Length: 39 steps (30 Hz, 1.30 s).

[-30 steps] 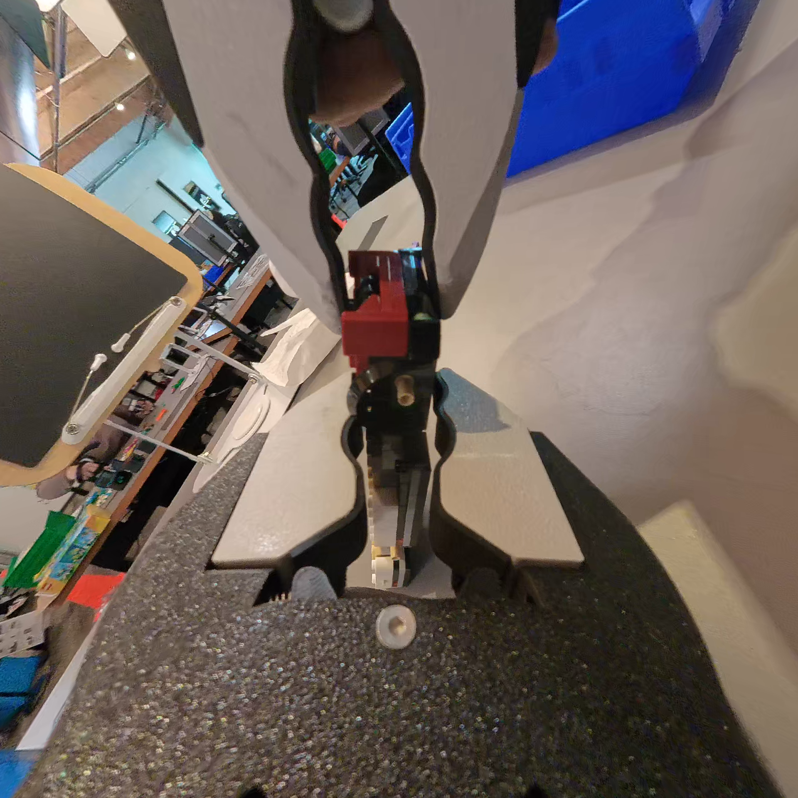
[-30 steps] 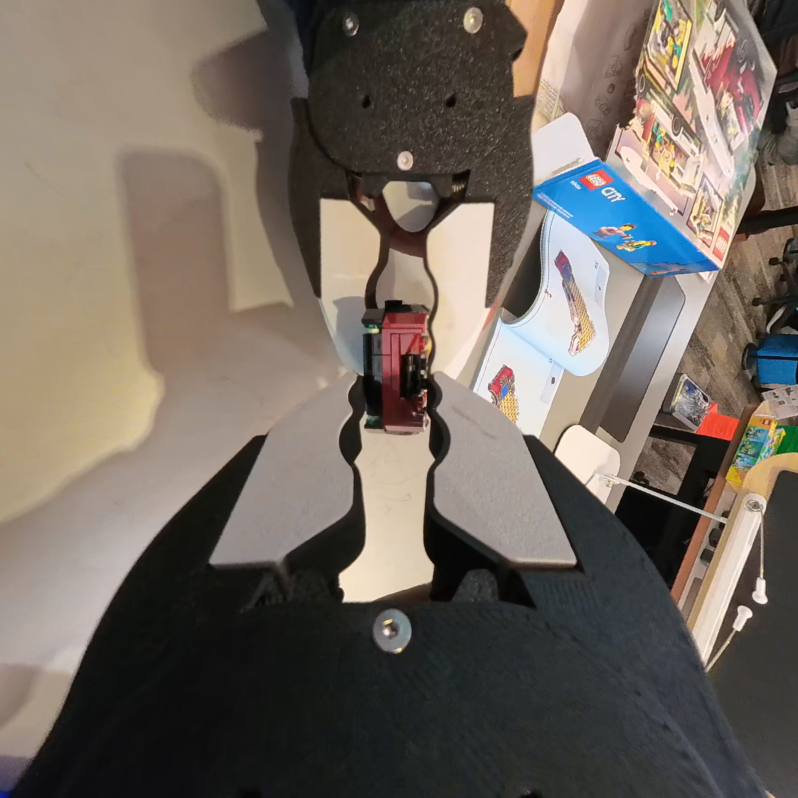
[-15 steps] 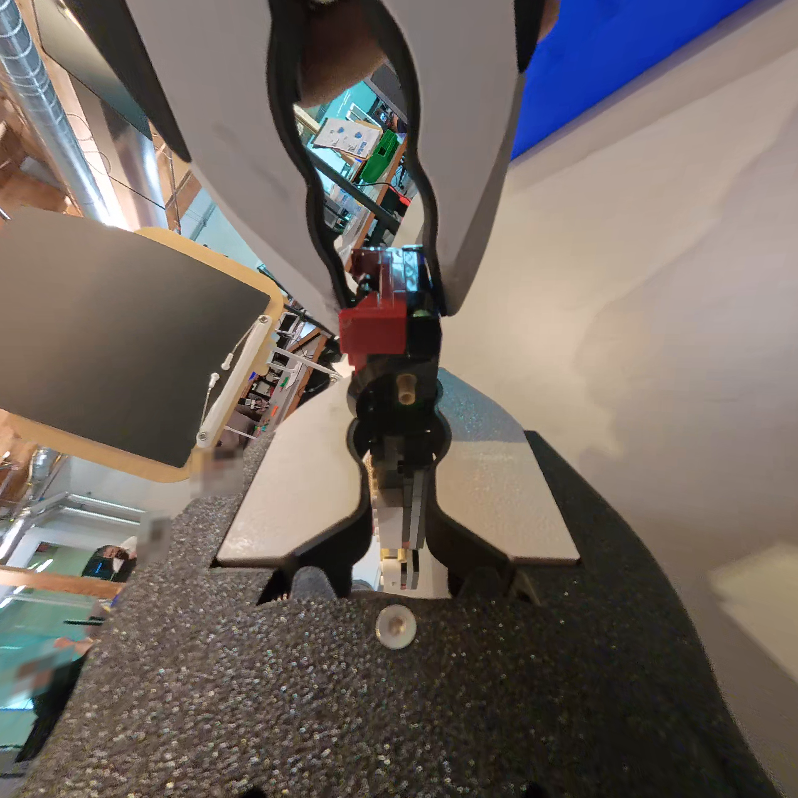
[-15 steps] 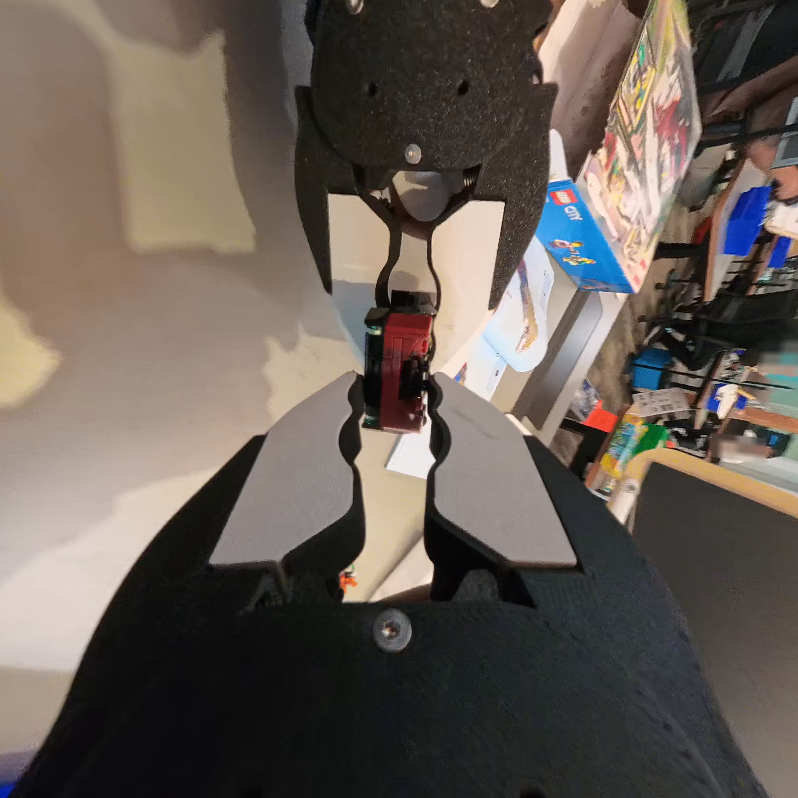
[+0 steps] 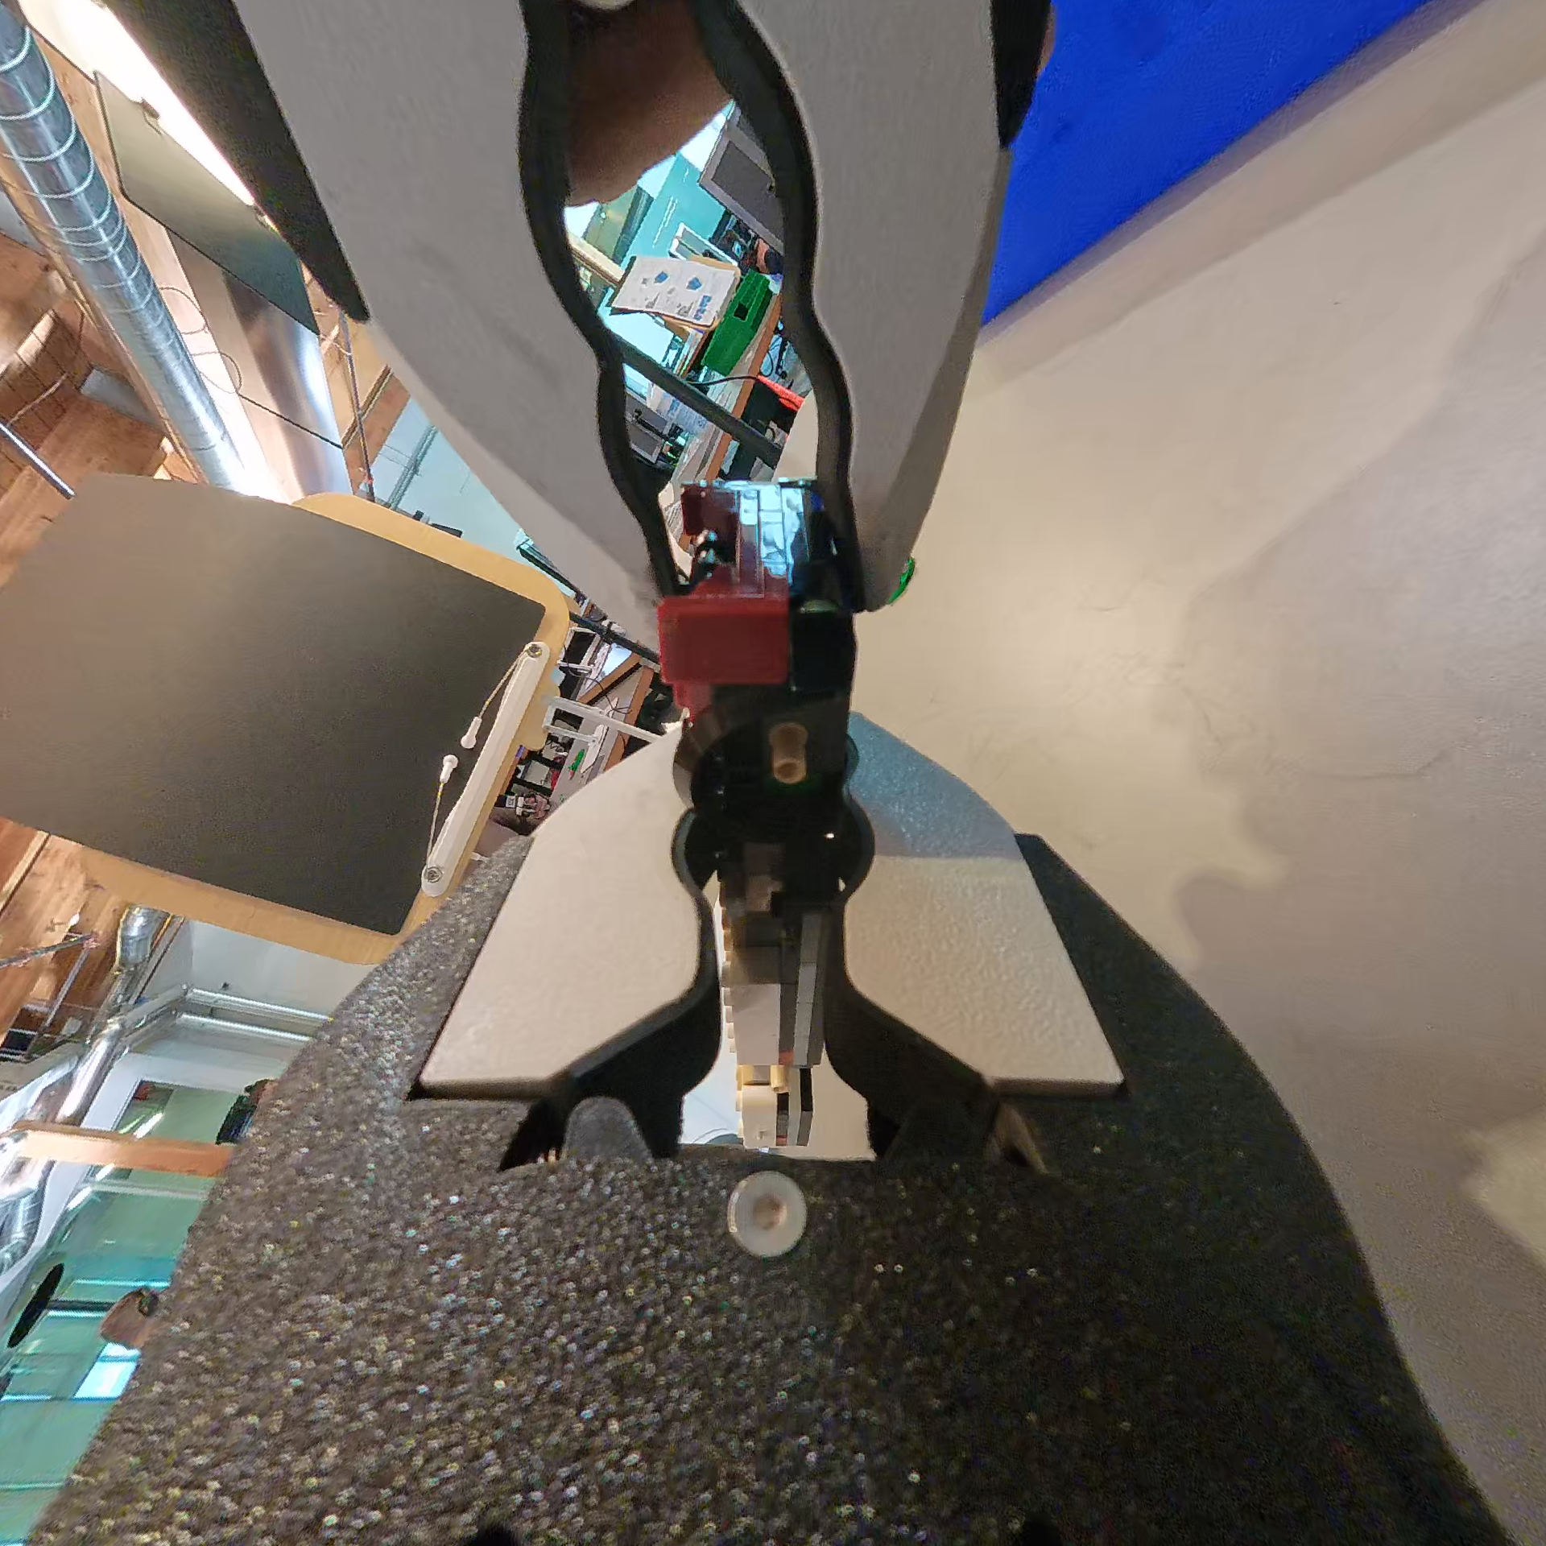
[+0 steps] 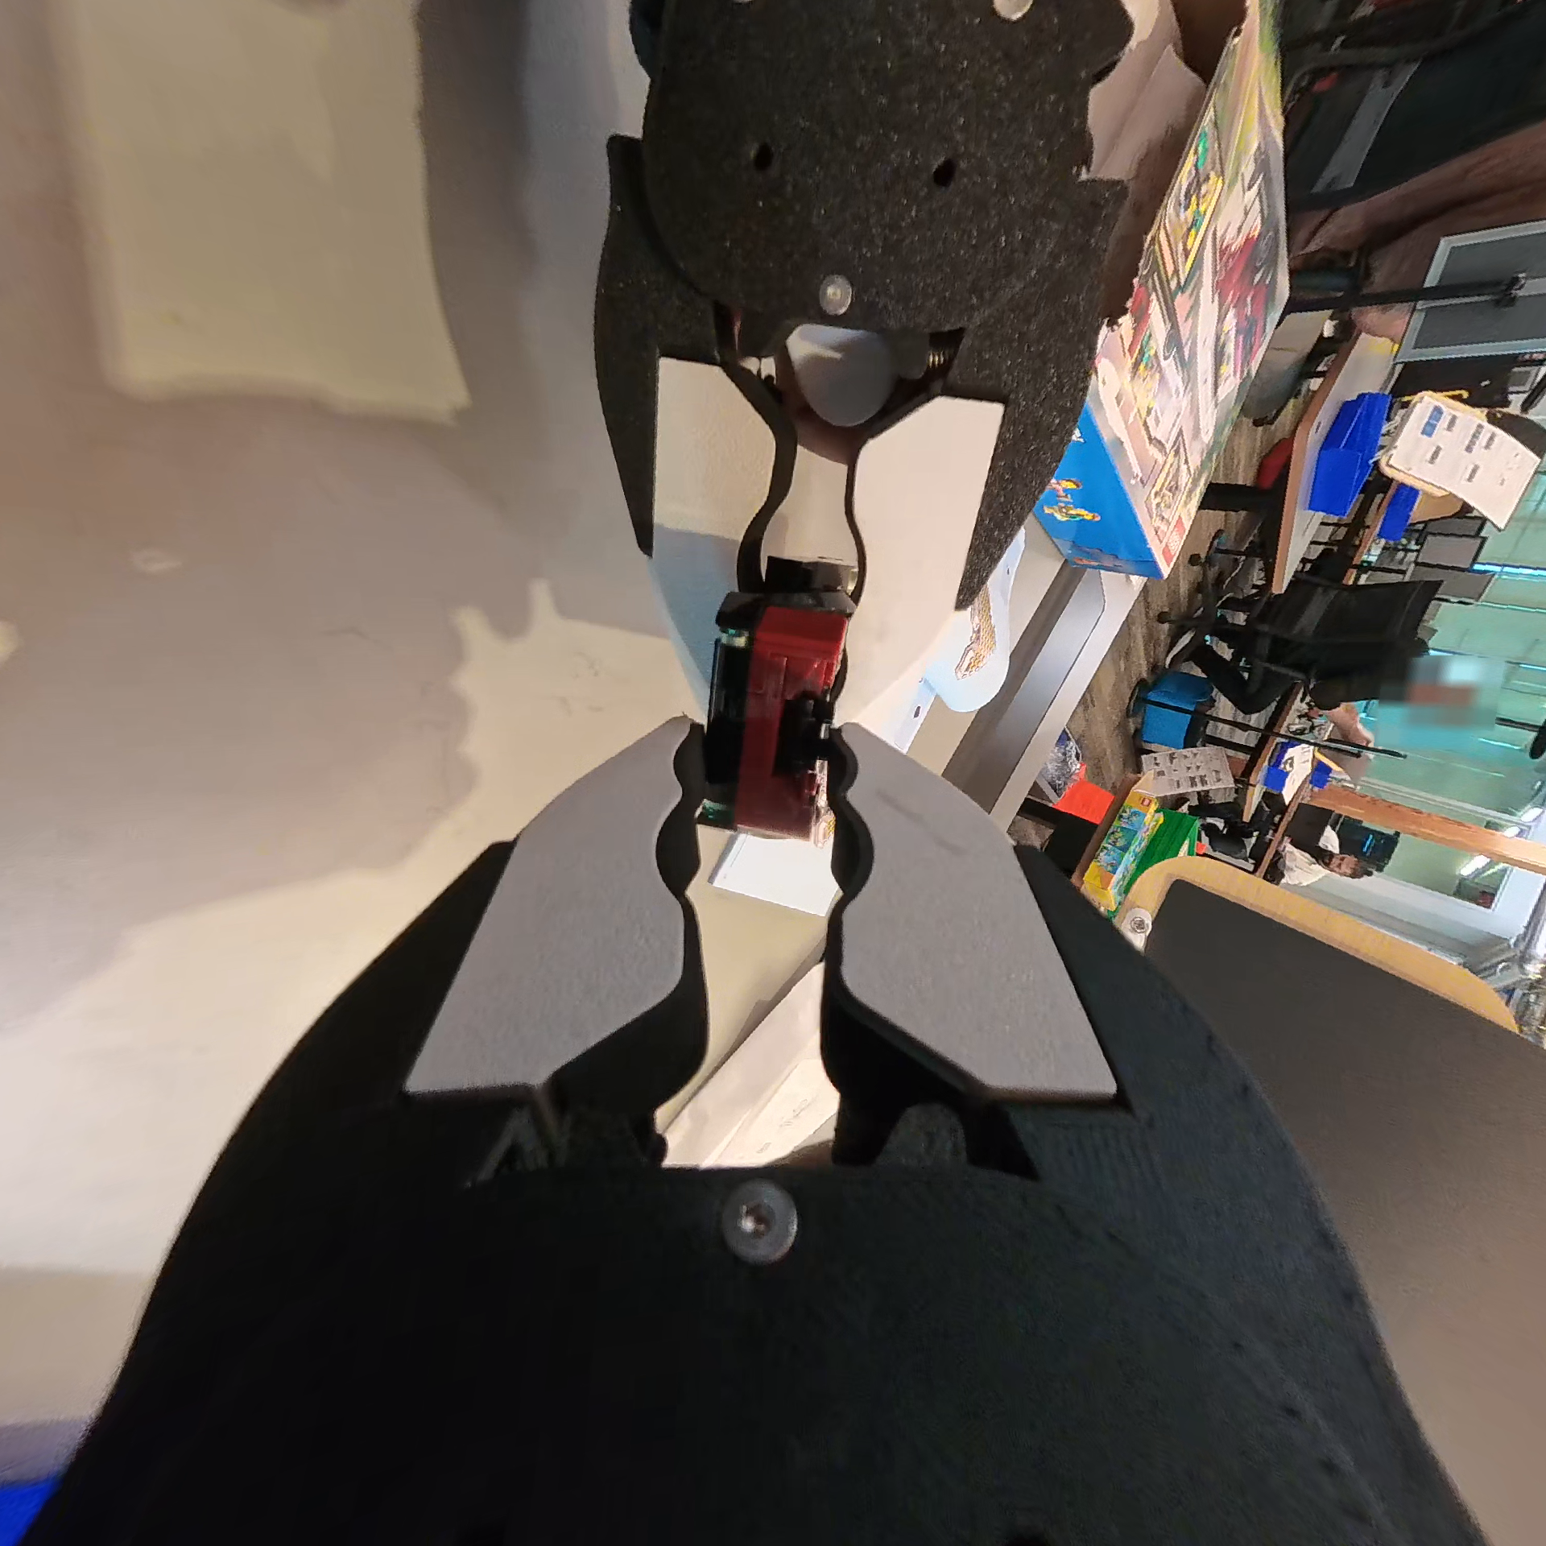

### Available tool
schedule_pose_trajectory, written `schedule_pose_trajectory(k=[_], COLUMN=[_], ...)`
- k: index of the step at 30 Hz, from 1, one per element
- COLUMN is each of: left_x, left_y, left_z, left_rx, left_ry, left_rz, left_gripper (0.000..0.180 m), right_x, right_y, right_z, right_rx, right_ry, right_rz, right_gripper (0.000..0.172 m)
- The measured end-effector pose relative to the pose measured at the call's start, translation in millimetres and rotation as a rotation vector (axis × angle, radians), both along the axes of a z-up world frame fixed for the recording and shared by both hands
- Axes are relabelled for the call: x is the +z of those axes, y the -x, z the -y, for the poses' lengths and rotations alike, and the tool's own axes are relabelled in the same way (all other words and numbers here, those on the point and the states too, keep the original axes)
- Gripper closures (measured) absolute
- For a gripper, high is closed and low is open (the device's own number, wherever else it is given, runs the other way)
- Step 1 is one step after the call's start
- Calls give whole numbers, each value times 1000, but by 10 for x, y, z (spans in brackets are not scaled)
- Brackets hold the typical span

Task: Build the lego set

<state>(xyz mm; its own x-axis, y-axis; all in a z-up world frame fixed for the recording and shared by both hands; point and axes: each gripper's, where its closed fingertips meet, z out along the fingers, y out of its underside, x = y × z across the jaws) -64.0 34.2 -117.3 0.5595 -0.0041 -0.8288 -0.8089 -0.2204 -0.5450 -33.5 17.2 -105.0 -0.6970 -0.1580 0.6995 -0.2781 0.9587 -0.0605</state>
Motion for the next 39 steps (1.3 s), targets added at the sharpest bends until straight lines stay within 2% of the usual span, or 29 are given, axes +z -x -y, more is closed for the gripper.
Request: schedule_pose_trajectory(k=[9,12,15,18,22,28,35,39], left_x=[16,43,38,56,109,155,107,87], left_y=[30,69,112,147,186,226,217,206], left_z=[-8,4,20,30,43,56,32,12], left_rx=[4,16,32,57,103,178,195,190], left_ry=[-1,-8,3,8,6,24,46,54], left_rz=[20,24,3,-39,-110,-306,-437,-458], left_gripper=[156,156,156,156,156,156,156,156], right_x=[-2,-4,55,83,79,94,-51,-70], right_y=[46,55,34,-12,1,43,96,118], right_z=[16,4,24,111,167,201,182,160], right_rx=[14,-13,-27,-14,-15,-52,-72,-71], right_ry=[-7,16,77,139,136,139,138,148], right_rz=[-72,-99,-151,-232,-409,-603,-675,-714], right_gripper=[141,117,111,116,121,125,139,145])
